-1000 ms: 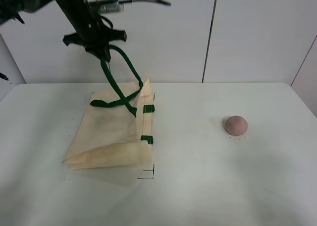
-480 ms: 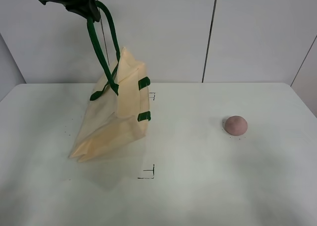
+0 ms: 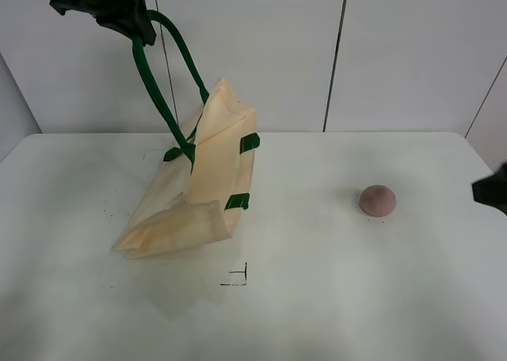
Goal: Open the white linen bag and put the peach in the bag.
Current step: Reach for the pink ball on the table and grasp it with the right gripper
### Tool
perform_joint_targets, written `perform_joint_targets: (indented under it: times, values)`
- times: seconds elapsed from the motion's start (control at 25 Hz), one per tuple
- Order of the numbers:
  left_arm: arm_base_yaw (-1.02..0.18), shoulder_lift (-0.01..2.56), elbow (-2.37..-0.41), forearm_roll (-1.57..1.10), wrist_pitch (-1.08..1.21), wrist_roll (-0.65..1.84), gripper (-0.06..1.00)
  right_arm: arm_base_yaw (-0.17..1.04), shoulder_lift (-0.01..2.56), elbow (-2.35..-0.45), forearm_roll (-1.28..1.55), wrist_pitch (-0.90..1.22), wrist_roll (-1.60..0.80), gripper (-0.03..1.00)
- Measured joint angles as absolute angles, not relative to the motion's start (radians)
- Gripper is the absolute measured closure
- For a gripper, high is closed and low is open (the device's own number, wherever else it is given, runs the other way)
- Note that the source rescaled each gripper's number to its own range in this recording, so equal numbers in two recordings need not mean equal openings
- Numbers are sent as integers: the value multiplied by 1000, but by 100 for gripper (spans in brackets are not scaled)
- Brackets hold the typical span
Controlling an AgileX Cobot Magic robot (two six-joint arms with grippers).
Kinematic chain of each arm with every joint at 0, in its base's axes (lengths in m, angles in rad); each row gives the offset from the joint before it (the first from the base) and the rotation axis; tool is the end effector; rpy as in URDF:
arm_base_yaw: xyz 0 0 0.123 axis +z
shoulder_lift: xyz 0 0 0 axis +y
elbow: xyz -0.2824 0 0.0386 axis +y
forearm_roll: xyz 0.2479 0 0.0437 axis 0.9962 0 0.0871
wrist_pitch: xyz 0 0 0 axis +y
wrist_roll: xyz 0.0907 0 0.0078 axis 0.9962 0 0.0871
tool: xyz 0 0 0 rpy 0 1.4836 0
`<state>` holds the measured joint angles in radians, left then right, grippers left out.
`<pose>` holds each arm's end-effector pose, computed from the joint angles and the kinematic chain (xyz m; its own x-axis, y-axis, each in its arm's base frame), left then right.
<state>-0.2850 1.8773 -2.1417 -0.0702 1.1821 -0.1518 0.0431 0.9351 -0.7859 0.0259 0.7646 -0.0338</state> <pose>0.3929 -0.1213 0.4205 -0.7540 0.0363 -0.6559 0.1918 0.9671 -0.1670 0.1764 0.0092 0.3125 -0.7339 -0.0468 -0.6776 -0.0663 0.9978 0.0029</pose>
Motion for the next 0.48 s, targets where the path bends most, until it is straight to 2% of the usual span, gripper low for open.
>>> perform_joint_targets:
  times: [0.24, 0.48]
  values:
    - [-285, 1877, -2142, -105, 1182, -145, 94, 46, 1502, -1116, 35, 750, -86, -2]
    - [-285, 1877, -2142, -106, 1182, -142, 94, 101, 1873, -1378, 50, 797, -112, -2]
